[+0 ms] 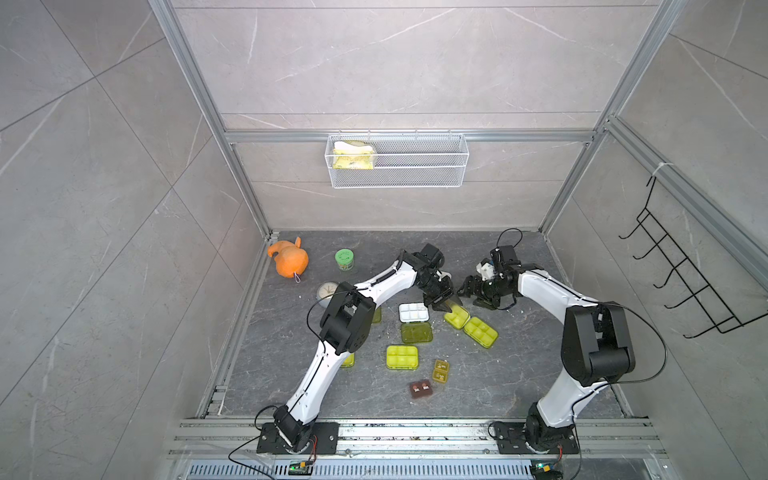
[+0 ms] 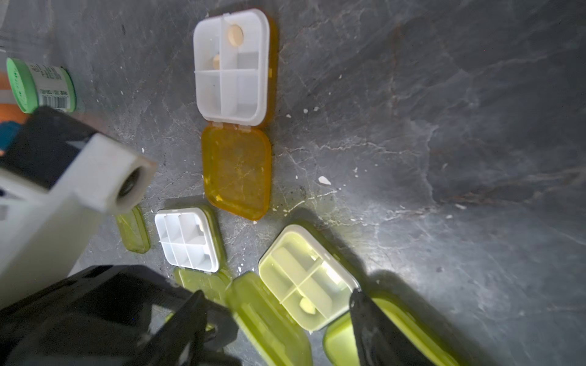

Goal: Close pillboxes
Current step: Close the lid on the pillbox.

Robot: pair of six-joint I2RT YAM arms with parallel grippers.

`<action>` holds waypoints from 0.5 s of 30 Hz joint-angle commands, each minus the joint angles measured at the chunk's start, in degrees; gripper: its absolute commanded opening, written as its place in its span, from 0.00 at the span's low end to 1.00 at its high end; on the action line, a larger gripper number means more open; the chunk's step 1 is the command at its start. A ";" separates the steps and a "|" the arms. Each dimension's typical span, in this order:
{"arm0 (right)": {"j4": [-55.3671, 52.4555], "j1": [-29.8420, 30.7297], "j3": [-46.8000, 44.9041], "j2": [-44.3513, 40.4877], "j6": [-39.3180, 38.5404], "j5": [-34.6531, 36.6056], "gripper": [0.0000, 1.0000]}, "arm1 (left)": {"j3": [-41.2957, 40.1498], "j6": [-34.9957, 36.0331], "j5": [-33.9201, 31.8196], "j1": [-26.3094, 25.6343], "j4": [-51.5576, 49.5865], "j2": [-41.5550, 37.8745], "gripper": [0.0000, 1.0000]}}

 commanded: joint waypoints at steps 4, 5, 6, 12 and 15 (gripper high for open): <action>-5.79 0.80 -1.00 -5.78 -1.14 -3.83 0.74 | 5.06 -0.33 2.64 0.25 5.17 1.93 0.49; -6.12 0.68 -1.13 -6.38 -1.20 -3.98 0.74 | 5.09 -0.32 2.66 0.31 5.16 1.97 0.49; -6.47 0.60 -1.46 -7.00 -1.07 -4.14 0.74 | 5.08 -0.33 2.61 0.37 5.29 1.91 0.49; -6.85 0.67 -5.57 -12.79 2.47 -9.42 0.74 | 2.03 2.61 1.18 2.11 3.71 -2.22 0.54; -6.03 2.08 -10.94 -16.47 5.73 -14.60 0.74 | -5.56 3.96 -0.29 4.40 5.13 -8.33 0.55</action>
